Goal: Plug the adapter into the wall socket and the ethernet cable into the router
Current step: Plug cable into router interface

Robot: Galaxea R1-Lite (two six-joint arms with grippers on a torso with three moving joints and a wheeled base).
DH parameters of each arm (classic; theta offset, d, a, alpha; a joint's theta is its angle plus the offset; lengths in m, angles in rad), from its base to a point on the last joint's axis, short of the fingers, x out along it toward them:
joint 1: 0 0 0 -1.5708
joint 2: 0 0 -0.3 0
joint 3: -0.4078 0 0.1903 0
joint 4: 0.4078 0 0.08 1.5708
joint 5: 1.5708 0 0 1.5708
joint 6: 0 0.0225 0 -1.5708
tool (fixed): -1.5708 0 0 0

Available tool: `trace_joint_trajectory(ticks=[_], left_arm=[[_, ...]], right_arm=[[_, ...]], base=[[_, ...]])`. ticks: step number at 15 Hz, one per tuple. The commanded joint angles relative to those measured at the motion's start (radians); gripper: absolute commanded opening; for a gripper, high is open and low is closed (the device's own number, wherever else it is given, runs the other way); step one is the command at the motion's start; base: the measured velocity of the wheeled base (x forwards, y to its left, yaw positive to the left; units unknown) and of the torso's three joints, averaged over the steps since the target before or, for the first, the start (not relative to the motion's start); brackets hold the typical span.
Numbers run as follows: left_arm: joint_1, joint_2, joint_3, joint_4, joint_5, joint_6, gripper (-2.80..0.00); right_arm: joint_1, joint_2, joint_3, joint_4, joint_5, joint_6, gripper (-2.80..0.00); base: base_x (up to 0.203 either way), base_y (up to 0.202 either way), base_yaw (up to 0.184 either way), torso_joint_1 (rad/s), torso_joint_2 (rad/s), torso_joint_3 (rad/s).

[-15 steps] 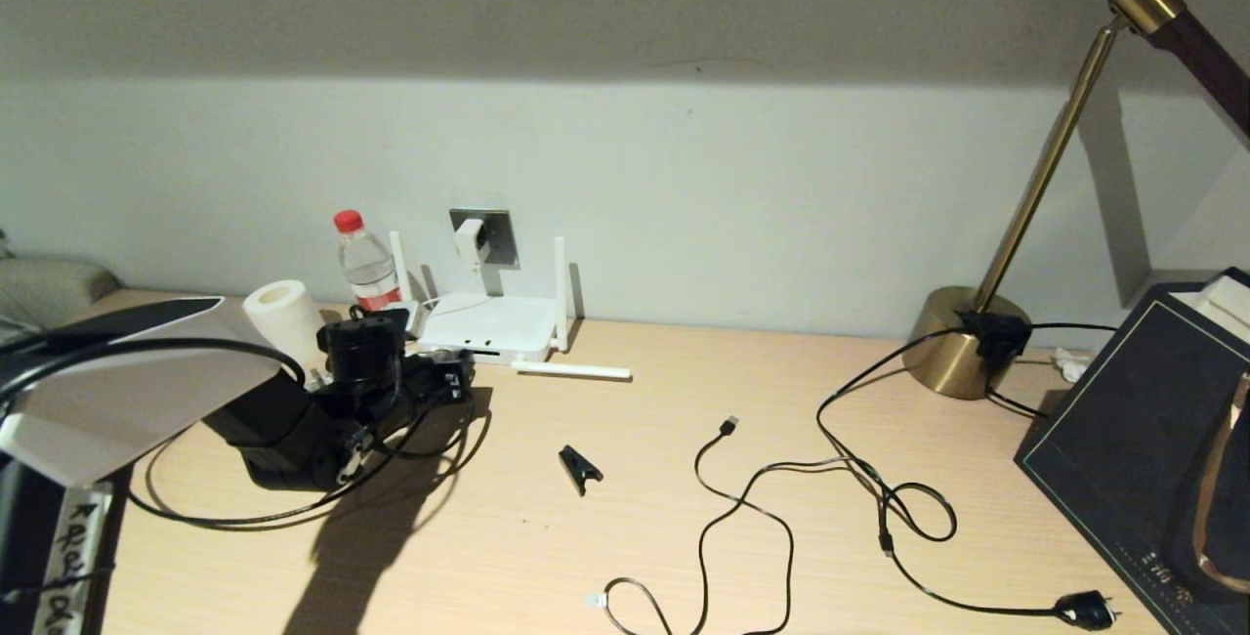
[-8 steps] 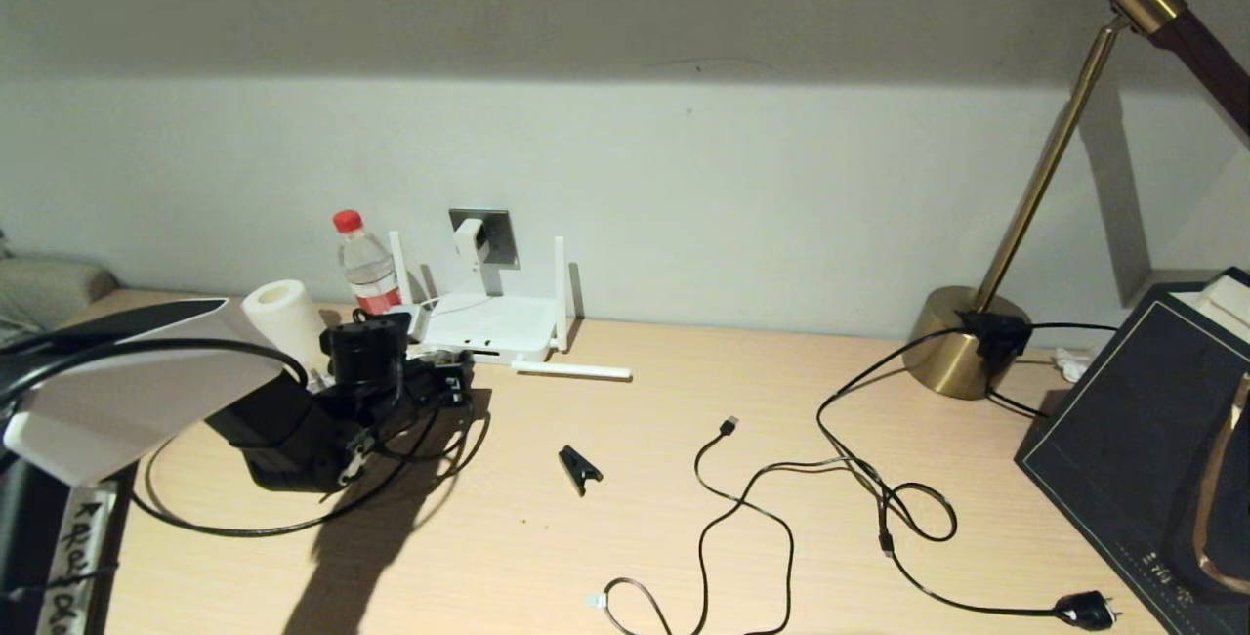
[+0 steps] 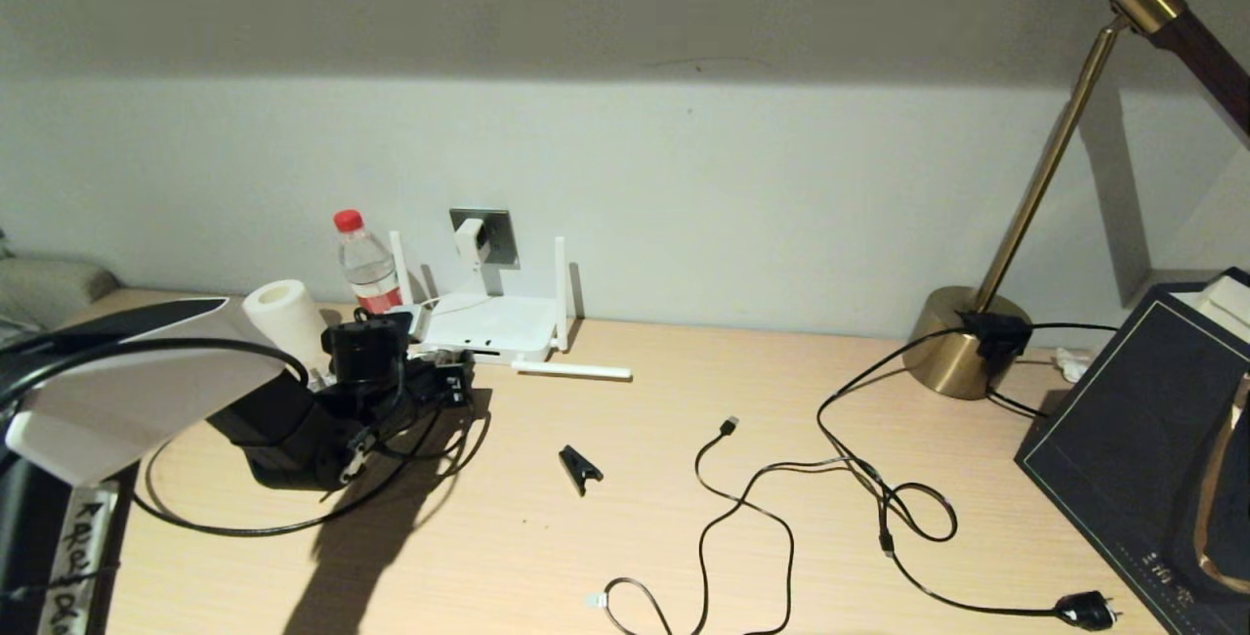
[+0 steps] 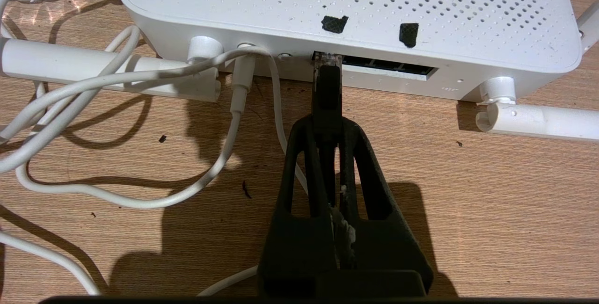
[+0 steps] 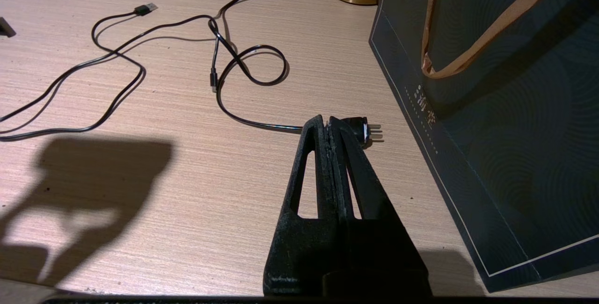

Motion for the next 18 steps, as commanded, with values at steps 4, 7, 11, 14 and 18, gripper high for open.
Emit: trace_joint_trajectory(ticks=[4, 7, 11, 14, 18], left_arm=[[0.006, -0.001, -0.015, 0.0, -0.003, 0.019, -2.8], [0.008, -0.001, -0.012, 0.0, -0.005, 0.03, -2.8], [0.013, -0.002, -0.012, 0.0, -0.009, 0.039, -2.8], [0.016, -0.001, -0.013, 0.0, -0.011, 0.05, -2.8], [0.016, 0.001, -0.015, 0.0, -0.012, 0.051, -2.8]], right_arm=[[0.0, 0.001, -0.001, 0.001, 0.0, 0.0, -2.8], [0.0, 0.001, 0.001, 0.001, 0.0, 0.0, -2.8], [0.0, 0.001, 0.0, 0.001, 0.0, 0.0, -2.8], [0.0, 0.001, 0.001, 0.001, 0.0, 0.0, -2.8], [0.0, 0.001, -0.001, 0.001, 0.0, 0.0, -2.8]], base=[[0.0, 0.0, 0.0, 0.0, 0.0, 0.0], [0.0, 0.0, 0.0, 0.0, 0.0, 0.0], [0.0, 0.0, 0.0, 0.0, 0.0, 0.0], [0.0, 0.0, 0.0, 0.0, 0.0, 0.0], [0.0, 0.0, 0.0, 0.0, 0.0, 0.0]])
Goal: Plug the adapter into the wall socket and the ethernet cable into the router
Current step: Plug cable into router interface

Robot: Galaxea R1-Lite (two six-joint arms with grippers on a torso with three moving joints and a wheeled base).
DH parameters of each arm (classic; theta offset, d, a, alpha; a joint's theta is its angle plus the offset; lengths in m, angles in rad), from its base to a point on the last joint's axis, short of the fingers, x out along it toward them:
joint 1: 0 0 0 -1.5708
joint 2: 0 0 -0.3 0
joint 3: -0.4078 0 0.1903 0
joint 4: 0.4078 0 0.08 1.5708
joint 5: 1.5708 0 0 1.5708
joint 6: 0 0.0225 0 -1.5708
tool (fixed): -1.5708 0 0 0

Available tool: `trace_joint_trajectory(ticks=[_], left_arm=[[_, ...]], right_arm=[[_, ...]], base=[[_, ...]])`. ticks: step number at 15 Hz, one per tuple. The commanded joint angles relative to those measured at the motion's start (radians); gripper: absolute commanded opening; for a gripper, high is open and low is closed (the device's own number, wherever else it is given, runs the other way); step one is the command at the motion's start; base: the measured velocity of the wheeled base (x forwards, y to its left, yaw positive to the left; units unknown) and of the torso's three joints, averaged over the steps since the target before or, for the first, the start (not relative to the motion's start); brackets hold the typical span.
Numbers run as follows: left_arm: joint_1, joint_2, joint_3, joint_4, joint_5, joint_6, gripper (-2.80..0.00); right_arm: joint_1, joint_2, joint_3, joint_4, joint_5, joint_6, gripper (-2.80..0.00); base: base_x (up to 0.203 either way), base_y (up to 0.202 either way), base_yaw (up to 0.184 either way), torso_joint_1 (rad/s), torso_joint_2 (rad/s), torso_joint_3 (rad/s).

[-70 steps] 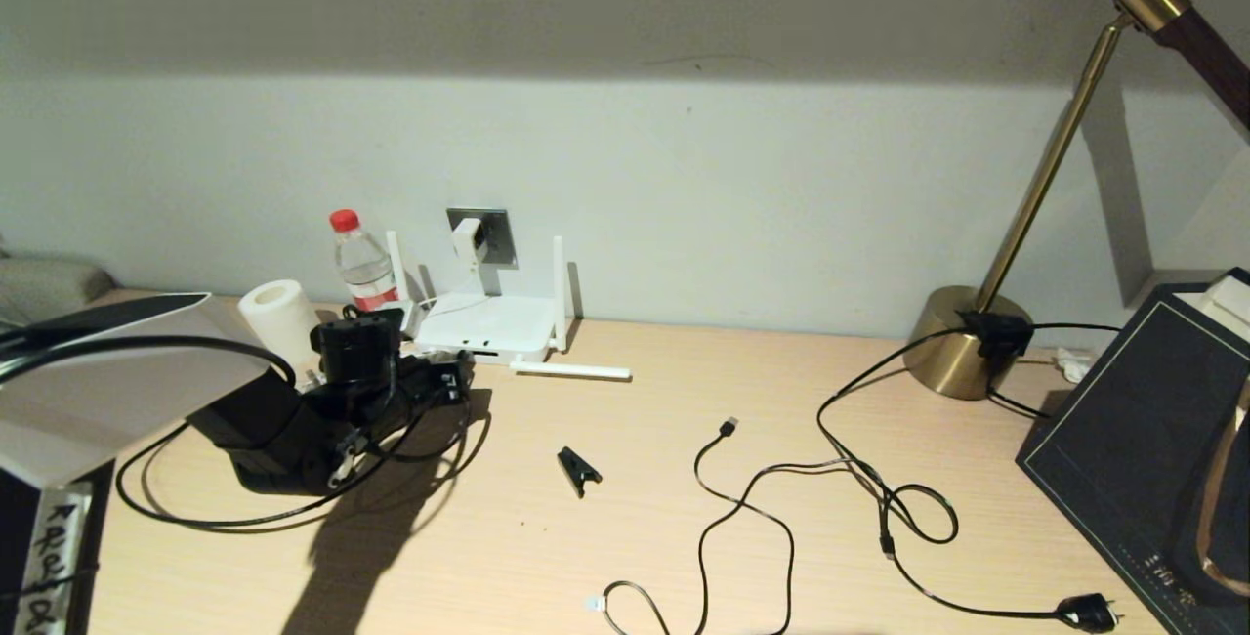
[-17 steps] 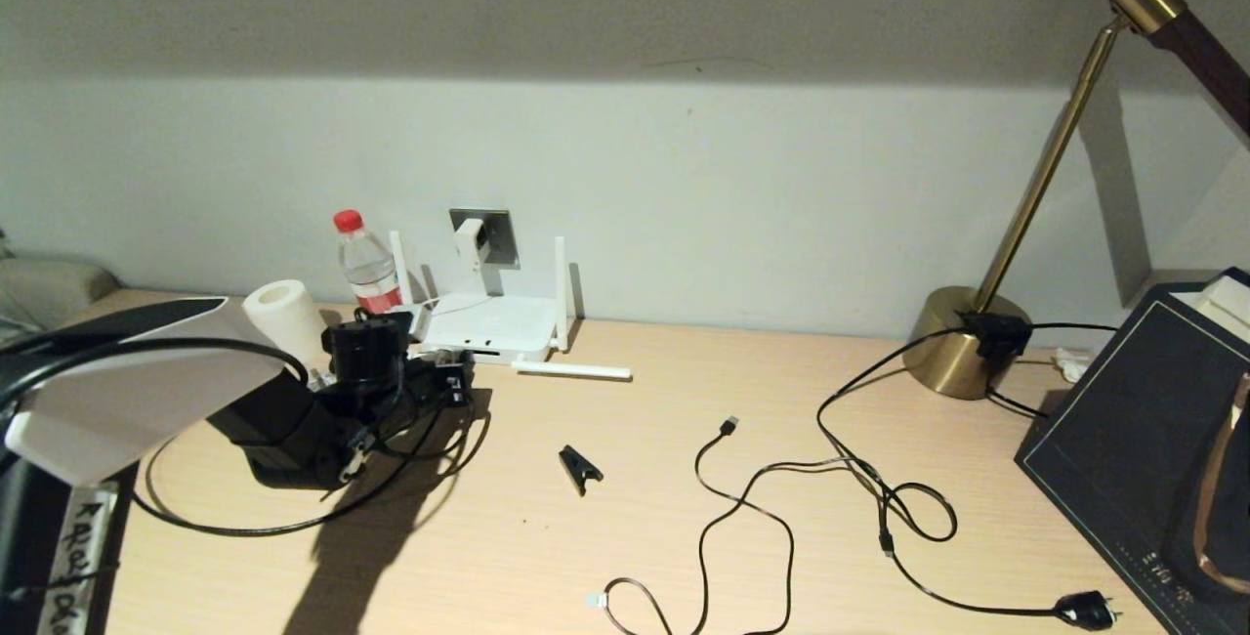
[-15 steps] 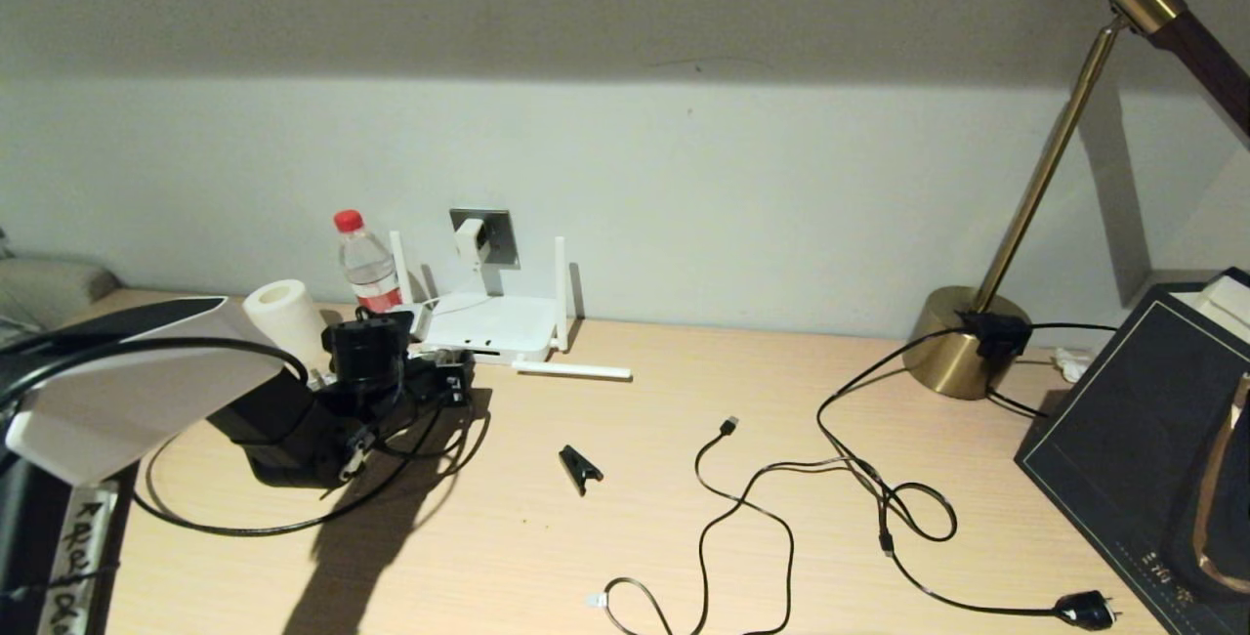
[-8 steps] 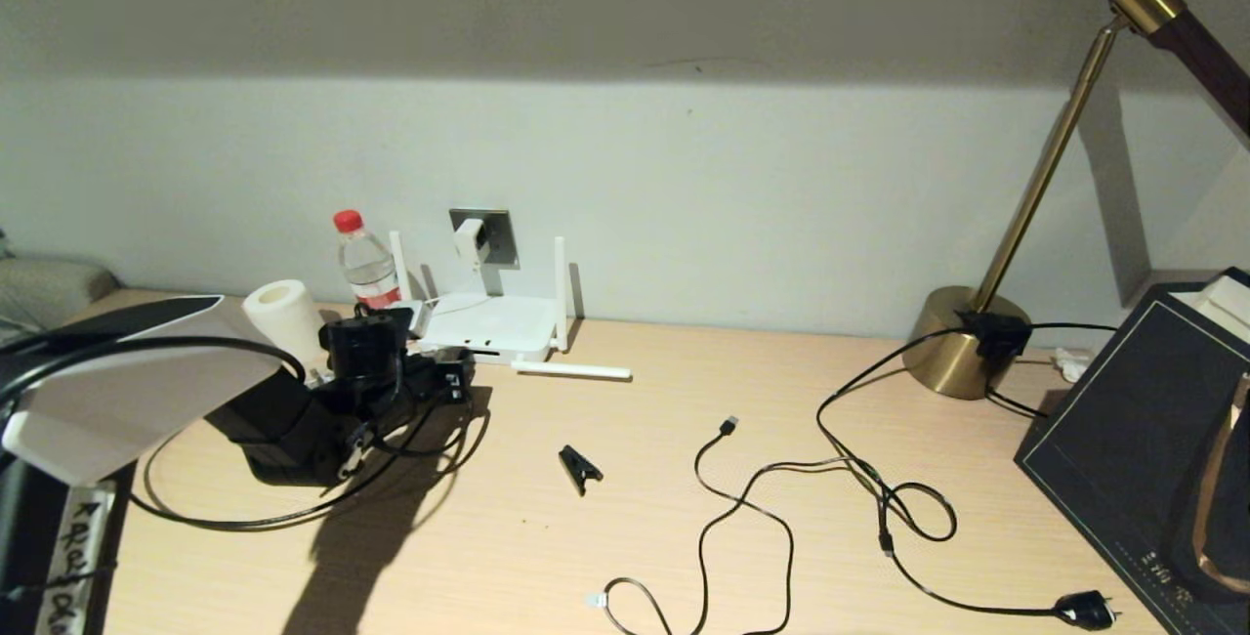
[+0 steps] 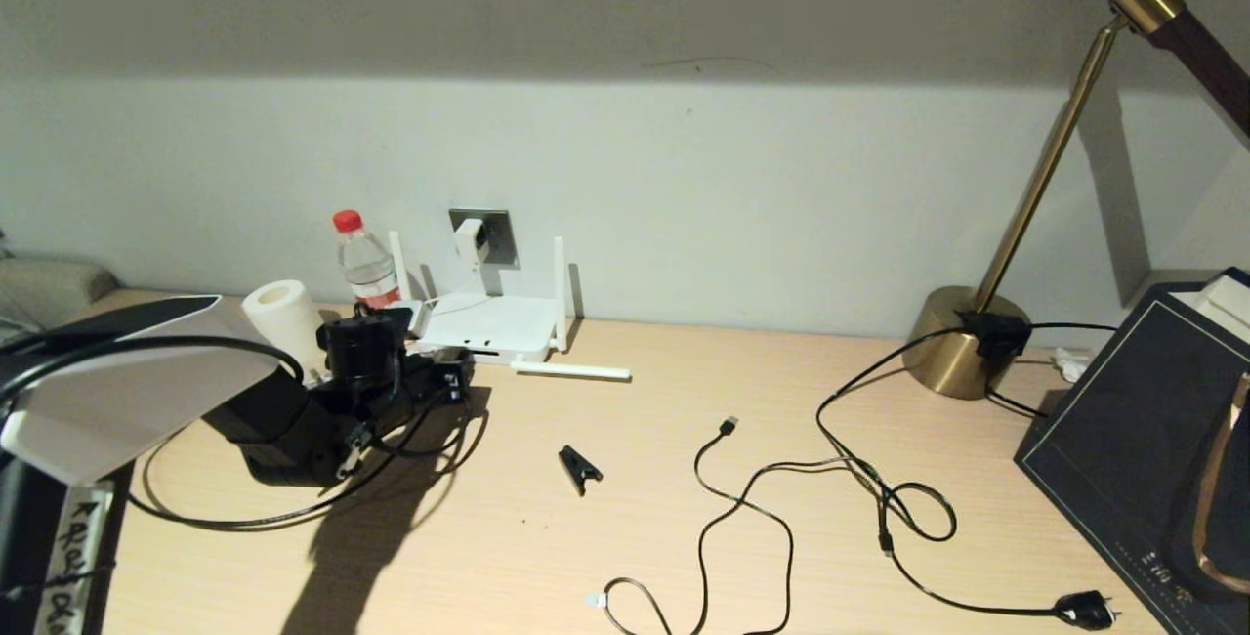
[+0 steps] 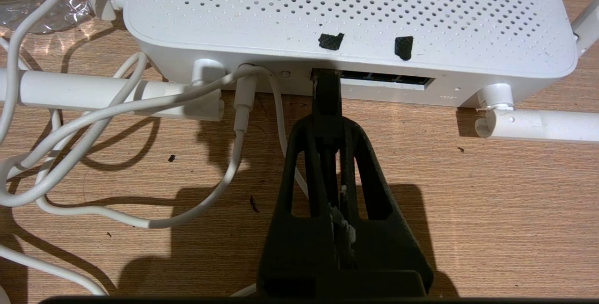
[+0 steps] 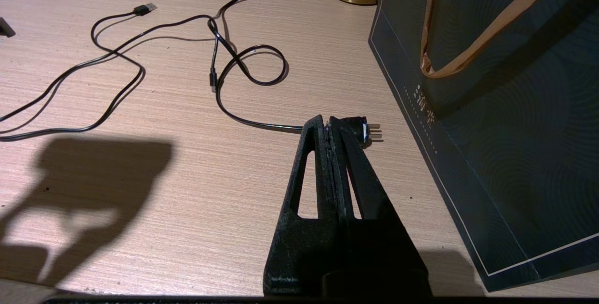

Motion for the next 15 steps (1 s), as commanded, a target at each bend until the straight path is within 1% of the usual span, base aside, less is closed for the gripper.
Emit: trace_joint_trajectory(ticks=[1, 8, 11, 15], left_arm=[[0.001, 0.007, -0.001, -0.005, -0.001, -0.001, -2.8], [0.002, 0.023, -0.01, -0.002, -0.003, 0.001, -2.8], [0.005, 0.026, -0.017, -0.002, -0.018, 0.002, -2.8], [0.005, 0.02, -0.017, -0.002, -0.021, 0.003, -2.8]], right_arm=[[0.0, 0.001, 0.001, 0.001, 0.001, 0.0, -2.8], [0.0, 0.001, 0.0, 0.001, 0.001, 0.0, -2.8], [0.0, 0.001, 0.001, 0.001, 0.001, 0.0, -2.8], [0.0, 0.001, 0.001, 0.001, 0.001, 0.0, -2.8]], base=[[0.0, 0.0, 0.0, 0.0, 0.0, 0.0], [0.0, 0.0, 0.0, 0.0, 0.0, 0.0], [0.0, 0.0, 0.0, 0.0, 0.0, 0.0], [0.0, 0.0, 0.0, 0.0, 0.0, 0.0]])
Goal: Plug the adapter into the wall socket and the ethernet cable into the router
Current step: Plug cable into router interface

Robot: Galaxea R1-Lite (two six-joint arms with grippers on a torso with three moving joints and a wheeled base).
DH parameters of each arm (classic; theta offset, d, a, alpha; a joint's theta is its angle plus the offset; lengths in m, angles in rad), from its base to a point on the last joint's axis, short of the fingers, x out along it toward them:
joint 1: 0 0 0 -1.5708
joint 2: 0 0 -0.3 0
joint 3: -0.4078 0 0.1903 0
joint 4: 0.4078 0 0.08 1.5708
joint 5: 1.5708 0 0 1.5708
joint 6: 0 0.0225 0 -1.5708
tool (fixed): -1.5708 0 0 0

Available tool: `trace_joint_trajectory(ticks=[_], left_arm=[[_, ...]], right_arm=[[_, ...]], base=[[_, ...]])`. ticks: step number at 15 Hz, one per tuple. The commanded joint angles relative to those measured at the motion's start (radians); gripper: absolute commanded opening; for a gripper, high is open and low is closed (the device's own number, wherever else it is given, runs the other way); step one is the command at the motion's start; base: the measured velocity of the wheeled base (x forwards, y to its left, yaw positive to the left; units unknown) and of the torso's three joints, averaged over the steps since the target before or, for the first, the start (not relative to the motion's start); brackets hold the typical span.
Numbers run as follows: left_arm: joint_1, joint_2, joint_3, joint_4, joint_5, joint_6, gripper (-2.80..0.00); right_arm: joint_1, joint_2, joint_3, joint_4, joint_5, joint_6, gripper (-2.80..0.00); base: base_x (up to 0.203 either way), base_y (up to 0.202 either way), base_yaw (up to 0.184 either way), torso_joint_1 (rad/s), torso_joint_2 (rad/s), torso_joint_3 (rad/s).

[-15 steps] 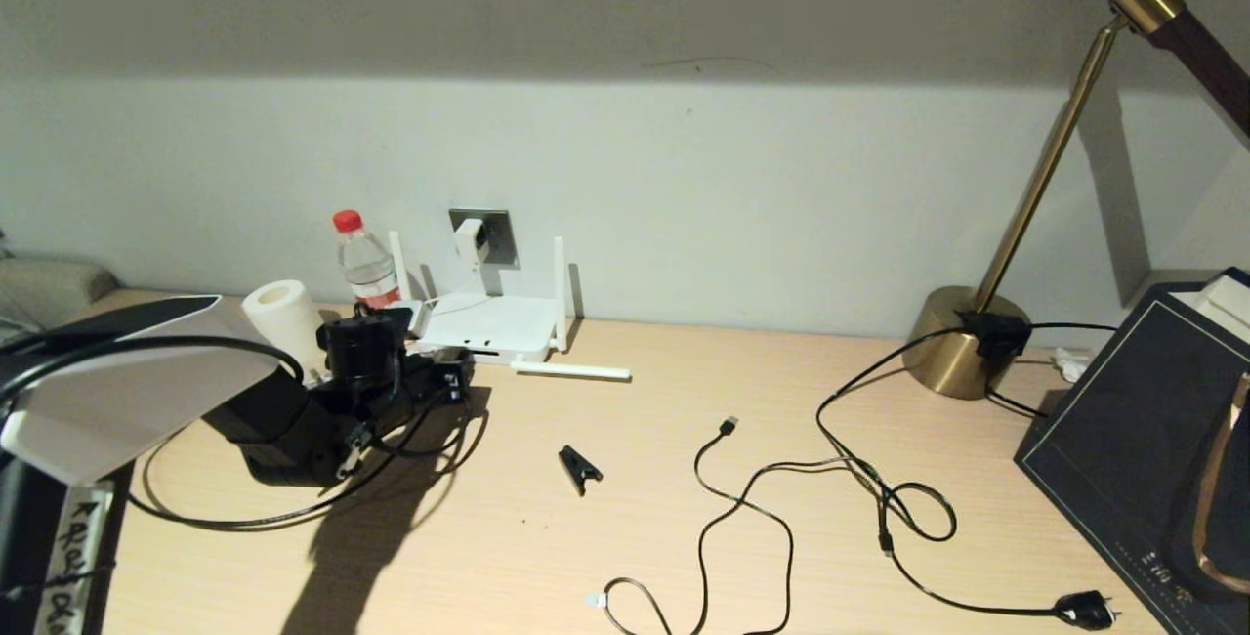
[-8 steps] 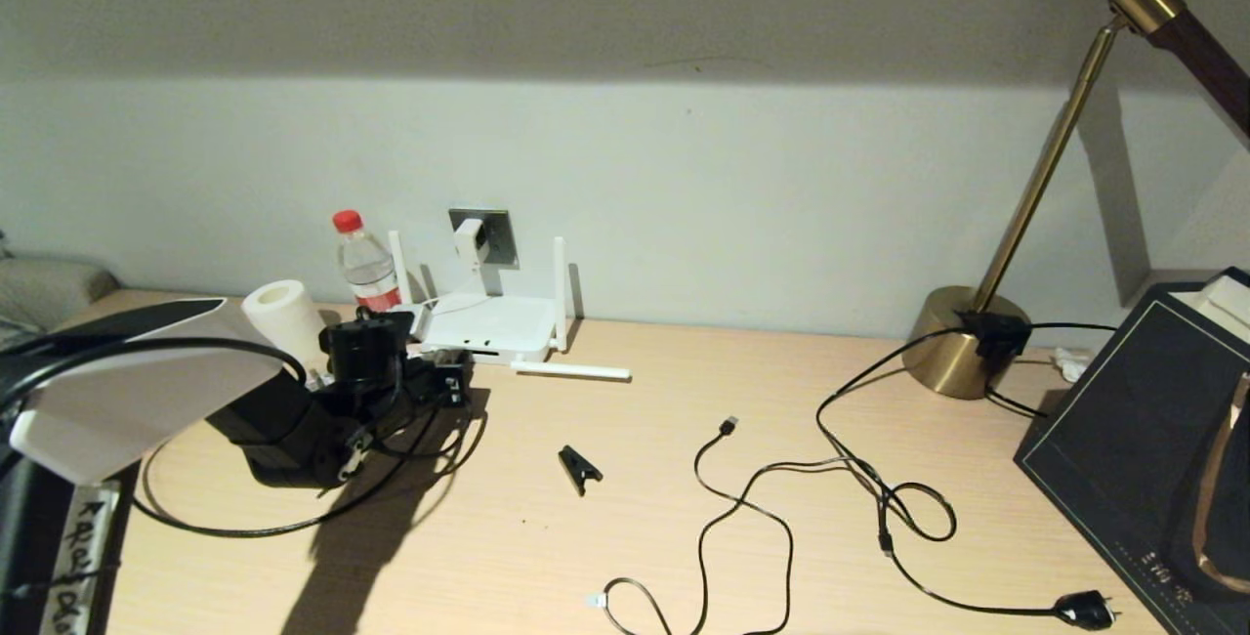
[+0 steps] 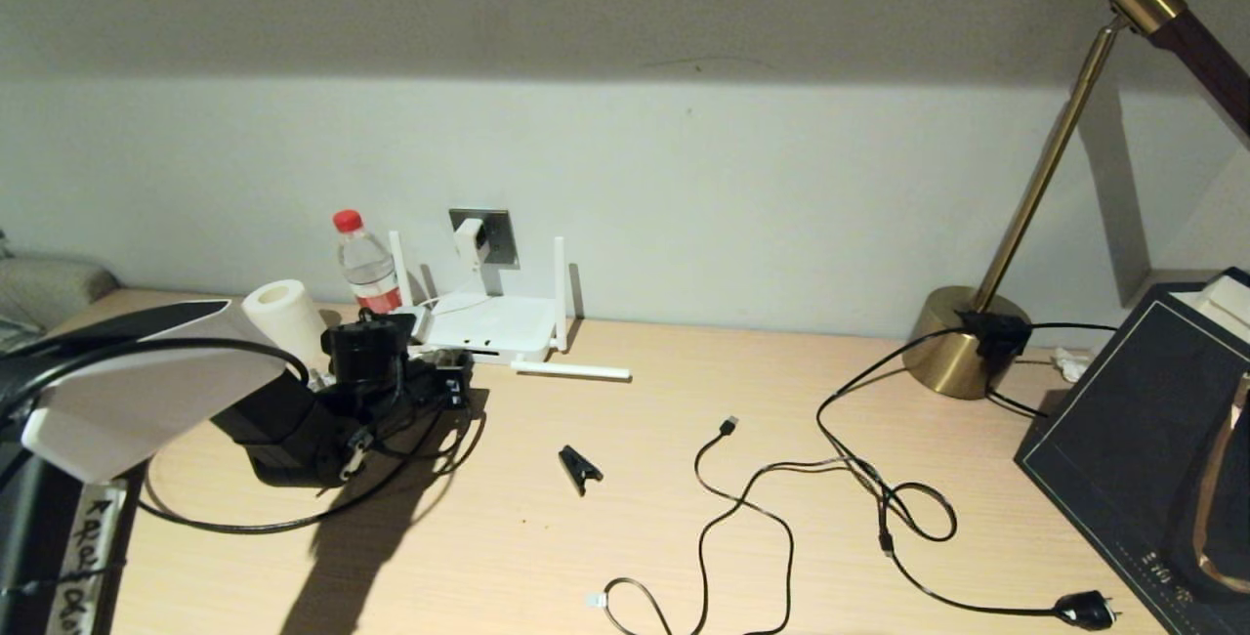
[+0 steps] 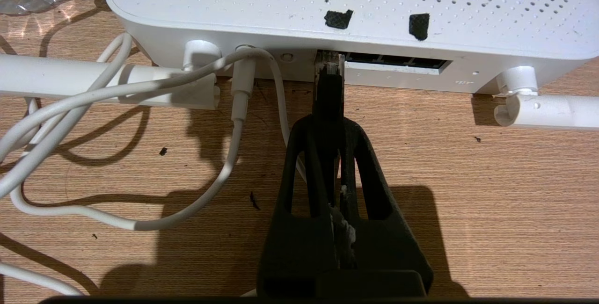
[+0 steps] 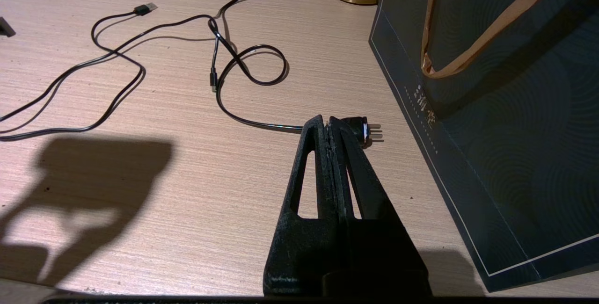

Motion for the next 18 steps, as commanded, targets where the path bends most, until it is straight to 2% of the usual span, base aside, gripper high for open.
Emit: trace_joint_trajectory(ticks=[1, 18], left_arm=[[0.0, -0.002, -0.002, -0.009, -0.008, 0.005, -2.8], [0.002, -0.006, -0.006, -0.009, -0.014, 0.01, -2.8]], right_arm=[[0.0, 0.001, 0.0, 0.001, 0.001, 0.0, -2.8], [0.0, 0.001, -0.001, 0.001, 0.001, 0.0, -2.8]], base=[[0.0, 0.0, 0.0, 0.0, 0.0, 0.0], [0.0, 0.0, 0.0, 0.0, 0.0, 0.0]])
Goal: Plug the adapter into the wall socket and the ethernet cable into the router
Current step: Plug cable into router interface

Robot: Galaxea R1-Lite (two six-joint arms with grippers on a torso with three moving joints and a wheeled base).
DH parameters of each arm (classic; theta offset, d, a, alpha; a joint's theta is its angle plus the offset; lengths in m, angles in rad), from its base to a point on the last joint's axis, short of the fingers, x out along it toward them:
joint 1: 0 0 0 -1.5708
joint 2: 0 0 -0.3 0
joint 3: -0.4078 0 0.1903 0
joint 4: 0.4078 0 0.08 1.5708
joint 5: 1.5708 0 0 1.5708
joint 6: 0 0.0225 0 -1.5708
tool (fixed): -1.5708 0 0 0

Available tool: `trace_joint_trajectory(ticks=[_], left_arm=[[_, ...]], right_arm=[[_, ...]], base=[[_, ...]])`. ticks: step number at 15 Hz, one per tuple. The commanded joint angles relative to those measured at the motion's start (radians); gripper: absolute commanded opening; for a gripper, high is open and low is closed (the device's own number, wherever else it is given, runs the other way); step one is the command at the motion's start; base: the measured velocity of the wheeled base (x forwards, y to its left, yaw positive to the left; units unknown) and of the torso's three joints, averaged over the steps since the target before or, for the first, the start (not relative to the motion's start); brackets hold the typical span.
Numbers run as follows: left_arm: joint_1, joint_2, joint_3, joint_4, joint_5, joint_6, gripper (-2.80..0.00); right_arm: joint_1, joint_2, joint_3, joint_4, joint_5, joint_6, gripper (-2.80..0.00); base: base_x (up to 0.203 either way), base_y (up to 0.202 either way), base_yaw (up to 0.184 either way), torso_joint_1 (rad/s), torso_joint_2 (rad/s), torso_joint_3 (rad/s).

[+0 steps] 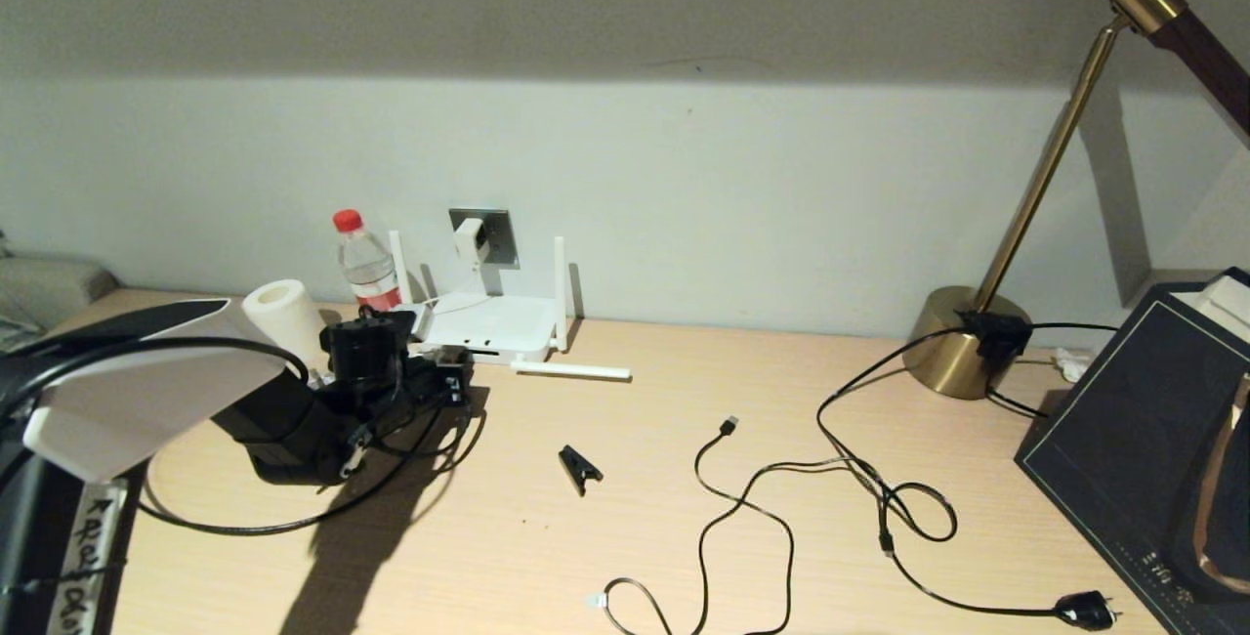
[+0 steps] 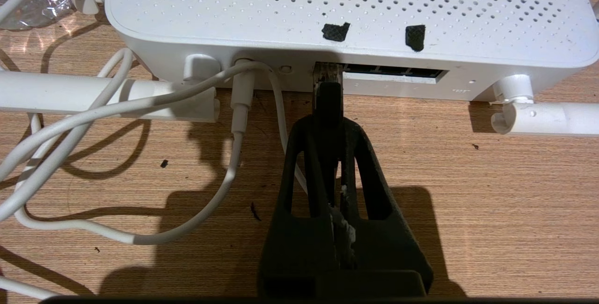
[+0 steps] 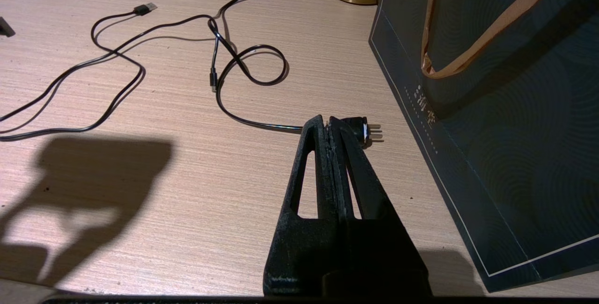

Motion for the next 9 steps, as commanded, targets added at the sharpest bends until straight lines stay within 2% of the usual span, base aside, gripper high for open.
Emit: trace_joint_trajectory(ticks=[1, 9], left_arm=[[0.0, -0.007, 0.003, -0.003, -0.001, 0.0, -2.8], [-0.003, -0.005, 0.014, -0.006, 0.0, 0.0, -2.8]], right_arm=[[0.0, 0.001, 0.0, 0.001, 0.001, 0.0, -2.8], [0.0, 0.001, 0.0, 0.001, 0.001, 0.0, -2.8]], base=[[0.0, 0.0, 0.0, 0.0, 0.0, 0.0], [0.0, 0.0, 0.0, 0.0, 0.0, 0.0]])
